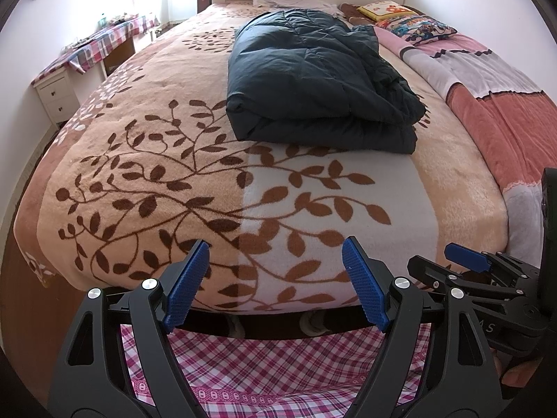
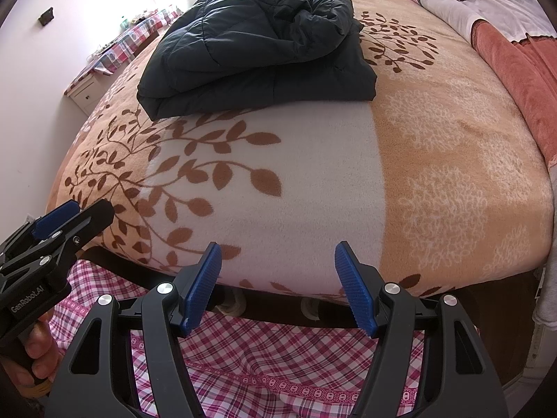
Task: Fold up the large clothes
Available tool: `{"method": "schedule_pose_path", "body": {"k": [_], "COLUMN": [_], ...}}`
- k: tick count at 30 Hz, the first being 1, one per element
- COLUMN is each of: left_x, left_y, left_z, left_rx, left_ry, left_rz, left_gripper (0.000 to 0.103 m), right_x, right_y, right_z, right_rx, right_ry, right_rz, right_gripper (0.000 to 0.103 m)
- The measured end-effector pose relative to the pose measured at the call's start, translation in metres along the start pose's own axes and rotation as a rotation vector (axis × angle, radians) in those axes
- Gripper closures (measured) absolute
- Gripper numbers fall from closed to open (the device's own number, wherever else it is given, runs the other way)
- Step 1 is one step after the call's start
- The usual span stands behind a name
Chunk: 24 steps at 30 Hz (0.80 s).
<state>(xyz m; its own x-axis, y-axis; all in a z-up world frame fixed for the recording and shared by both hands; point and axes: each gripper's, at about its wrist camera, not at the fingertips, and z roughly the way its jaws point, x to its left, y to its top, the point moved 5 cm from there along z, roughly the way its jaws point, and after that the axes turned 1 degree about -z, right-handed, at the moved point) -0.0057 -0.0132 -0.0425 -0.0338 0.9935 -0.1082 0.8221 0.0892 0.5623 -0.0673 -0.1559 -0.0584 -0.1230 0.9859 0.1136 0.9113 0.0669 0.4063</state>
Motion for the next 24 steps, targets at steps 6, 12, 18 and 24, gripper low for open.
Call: {"method": "schedule_pose_path", "body": {"k": [6, 12, 18, 24], "left_x": [-0.0004, -0.0003, -0.0017, -0.0028], "left_y": [-0.0005, 0.001, 0.0028, 0.0017], "left_z": [-0.0001, -0.0022, -0.0056, -0.0056], "left_rx": [-0.001, -0.006, -0.023, -0.032], "left_ry": [0.0, -0.004, -0.004, -0.001], "left_rz": [0.0, 0.002, 0.008, 0.01], "left_gripper": [0.025, 0.025, 0.025, 0.025], "right_x": [-0.0003, -0.0003, -0.0004, -0.0005], "right_y": [0.0001, 0.0, -0.0001, -0.0002], "right_z": [-0.0001, -0.0003, -0.0005, -0.0006], "right_rx": [0.001, 0.001, 0.001, 0.001], "right_ry": [0.0, 0.0, 0.001, 0.001], "right_rz": [-0.001, -0.001, -0.001, -0.003], "right_gripper": [0.036, 0.036, 0.036, 0.036]}}
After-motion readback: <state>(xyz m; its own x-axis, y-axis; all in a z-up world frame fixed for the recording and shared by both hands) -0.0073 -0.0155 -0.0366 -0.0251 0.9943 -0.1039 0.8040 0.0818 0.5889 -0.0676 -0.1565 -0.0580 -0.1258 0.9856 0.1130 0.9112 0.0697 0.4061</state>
